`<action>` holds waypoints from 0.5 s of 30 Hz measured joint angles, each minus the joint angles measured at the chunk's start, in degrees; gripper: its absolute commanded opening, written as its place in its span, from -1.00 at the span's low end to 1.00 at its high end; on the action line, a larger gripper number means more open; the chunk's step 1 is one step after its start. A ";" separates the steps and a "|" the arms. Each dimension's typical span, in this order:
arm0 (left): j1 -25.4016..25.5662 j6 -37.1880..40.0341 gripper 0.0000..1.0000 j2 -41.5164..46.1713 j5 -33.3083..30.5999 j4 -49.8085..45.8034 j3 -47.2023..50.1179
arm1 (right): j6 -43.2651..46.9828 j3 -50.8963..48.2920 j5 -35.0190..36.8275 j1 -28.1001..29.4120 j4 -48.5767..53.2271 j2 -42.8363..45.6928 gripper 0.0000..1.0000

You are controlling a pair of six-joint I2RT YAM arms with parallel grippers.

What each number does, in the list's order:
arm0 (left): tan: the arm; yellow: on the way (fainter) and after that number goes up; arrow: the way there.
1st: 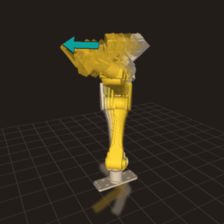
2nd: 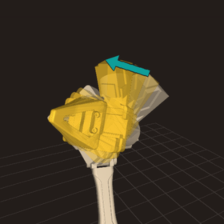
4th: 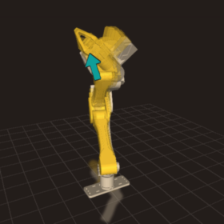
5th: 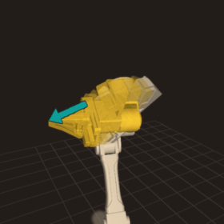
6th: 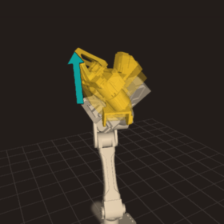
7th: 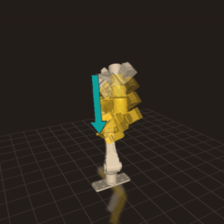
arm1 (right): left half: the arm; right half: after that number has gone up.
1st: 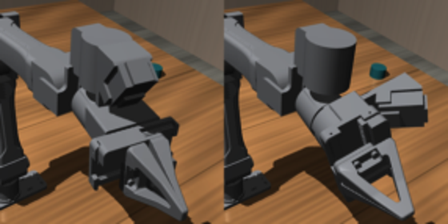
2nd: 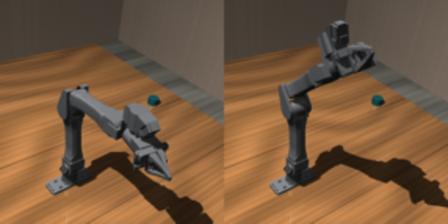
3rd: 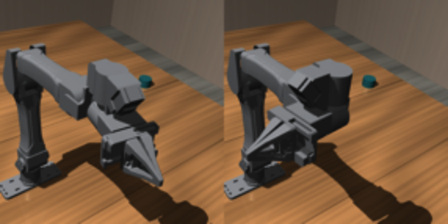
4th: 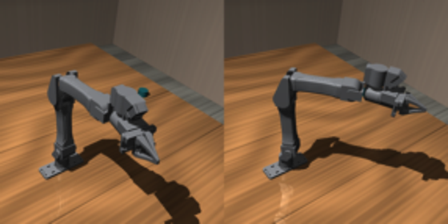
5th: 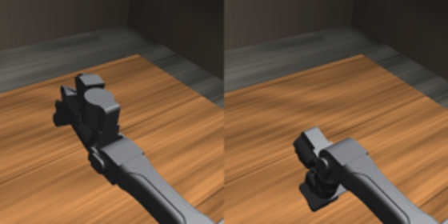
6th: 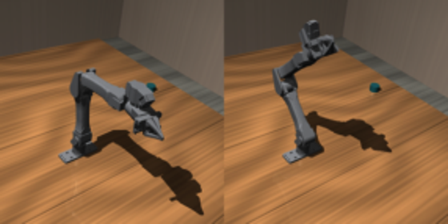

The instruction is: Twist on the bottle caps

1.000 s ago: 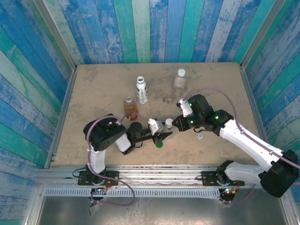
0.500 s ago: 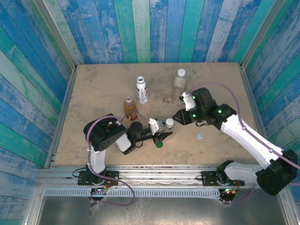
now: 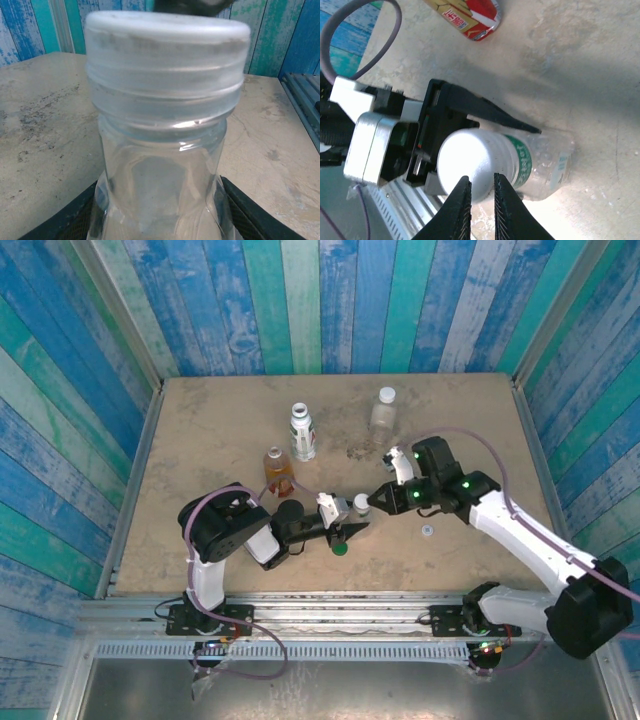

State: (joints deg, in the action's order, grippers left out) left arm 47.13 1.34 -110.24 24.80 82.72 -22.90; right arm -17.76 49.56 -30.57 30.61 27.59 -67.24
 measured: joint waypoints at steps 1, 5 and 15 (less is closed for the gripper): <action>0.00 -0.13 0.06 0.00 -0.02 0.00 0.00 | -0.07 -0.66 -0.57 0.00 0.22 0.76 -0.66; 0.00 -0.28 0.06 0.00 0.02 0.02 0.00 | 0.52 -1.64 -0.66 0.72 2.84 3.41 -0.39; 0.22 5.86 0.05 7.23 0.90 -12.04 -0.02 | 18.62 6.12 7.43 1.92 11.10 10.38 0.53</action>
State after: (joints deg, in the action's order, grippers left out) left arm 47.35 7.20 -103.00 25.69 70.67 -22.92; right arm 0.86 55.68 -23.14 32.53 38.70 -56.86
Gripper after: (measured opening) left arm 0.551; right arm 0.753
